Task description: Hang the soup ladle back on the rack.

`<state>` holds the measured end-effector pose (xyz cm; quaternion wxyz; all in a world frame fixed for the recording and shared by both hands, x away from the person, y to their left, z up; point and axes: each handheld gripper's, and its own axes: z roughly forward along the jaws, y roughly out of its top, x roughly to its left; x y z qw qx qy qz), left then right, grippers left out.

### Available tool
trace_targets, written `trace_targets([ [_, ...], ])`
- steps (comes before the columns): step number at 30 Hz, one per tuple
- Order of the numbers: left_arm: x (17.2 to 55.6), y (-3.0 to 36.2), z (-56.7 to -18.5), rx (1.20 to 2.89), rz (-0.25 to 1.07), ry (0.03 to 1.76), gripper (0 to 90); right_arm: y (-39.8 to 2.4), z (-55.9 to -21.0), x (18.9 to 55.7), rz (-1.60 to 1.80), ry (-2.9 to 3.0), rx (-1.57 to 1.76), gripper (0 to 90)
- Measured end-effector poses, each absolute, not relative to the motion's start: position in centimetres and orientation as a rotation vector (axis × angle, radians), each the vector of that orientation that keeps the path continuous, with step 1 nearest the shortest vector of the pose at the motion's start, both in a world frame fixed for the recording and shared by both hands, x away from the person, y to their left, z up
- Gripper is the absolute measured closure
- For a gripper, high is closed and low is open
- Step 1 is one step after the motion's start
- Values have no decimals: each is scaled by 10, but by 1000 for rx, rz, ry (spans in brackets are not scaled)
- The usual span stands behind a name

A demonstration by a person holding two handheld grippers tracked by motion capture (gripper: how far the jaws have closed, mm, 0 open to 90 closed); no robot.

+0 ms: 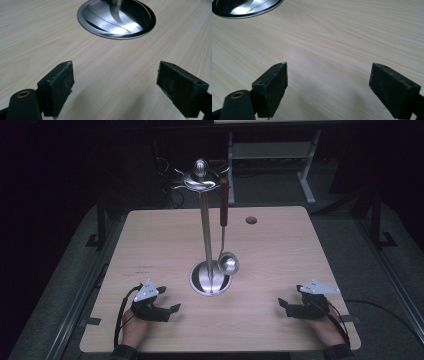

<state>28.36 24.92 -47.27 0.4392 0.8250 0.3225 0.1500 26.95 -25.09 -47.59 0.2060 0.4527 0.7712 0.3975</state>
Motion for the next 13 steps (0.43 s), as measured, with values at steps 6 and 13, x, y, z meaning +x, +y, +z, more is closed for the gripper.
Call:
trace_targets([
  [6,284,249,-472,2052,371,801,142,-252,-476,270,1111,2144,1259,142],
  [13,284,249,-473,2049,366,805,142,-250,-477,271,1107,2151,1259,139],
])
